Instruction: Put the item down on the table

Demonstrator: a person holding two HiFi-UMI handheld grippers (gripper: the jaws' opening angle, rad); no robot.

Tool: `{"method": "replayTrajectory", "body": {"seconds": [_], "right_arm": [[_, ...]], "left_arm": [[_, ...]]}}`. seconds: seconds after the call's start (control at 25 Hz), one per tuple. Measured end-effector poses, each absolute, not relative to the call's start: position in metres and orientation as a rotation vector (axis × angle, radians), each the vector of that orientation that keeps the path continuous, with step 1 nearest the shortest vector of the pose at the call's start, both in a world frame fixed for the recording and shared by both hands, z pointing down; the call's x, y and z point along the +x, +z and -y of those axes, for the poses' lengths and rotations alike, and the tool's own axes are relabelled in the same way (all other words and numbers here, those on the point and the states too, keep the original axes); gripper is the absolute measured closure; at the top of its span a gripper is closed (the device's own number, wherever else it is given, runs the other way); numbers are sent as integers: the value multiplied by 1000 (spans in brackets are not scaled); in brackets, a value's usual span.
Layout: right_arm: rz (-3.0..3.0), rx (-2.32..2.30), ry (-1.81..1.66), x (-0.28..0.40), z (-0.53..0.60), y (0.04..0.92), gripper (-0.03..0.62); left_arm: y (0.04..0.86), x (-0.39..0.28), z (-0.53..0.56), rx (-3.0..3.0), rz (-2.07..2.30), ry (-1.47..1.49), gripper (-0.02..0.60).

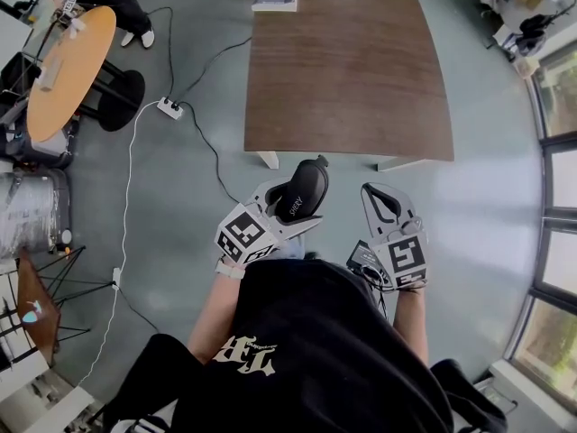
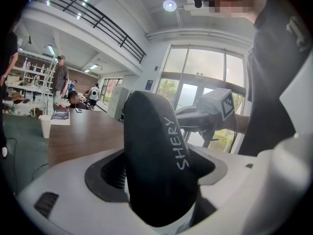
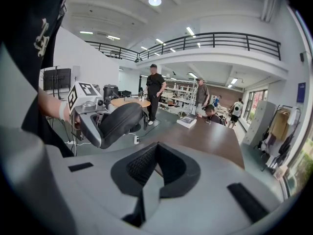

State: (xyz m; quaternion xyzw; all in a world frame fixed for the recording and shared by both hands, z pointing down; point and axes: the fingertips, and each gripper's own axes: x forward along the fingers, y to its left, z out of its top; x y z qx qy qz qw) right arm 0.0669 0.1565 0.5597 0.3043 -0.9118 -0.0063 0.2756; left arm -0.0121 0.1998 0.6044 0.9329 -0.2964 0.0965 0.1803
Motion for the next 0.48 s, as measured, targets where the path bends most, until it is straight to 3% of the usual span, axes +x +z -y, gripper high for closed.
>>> {"method": "replayTrajectory", "body": {"seconds": [0.48], "right_arm": [[2458,748,-94,25,-141,550,606]], "left_arm": [[606,-43,-187,2654,887,298,207]]}}
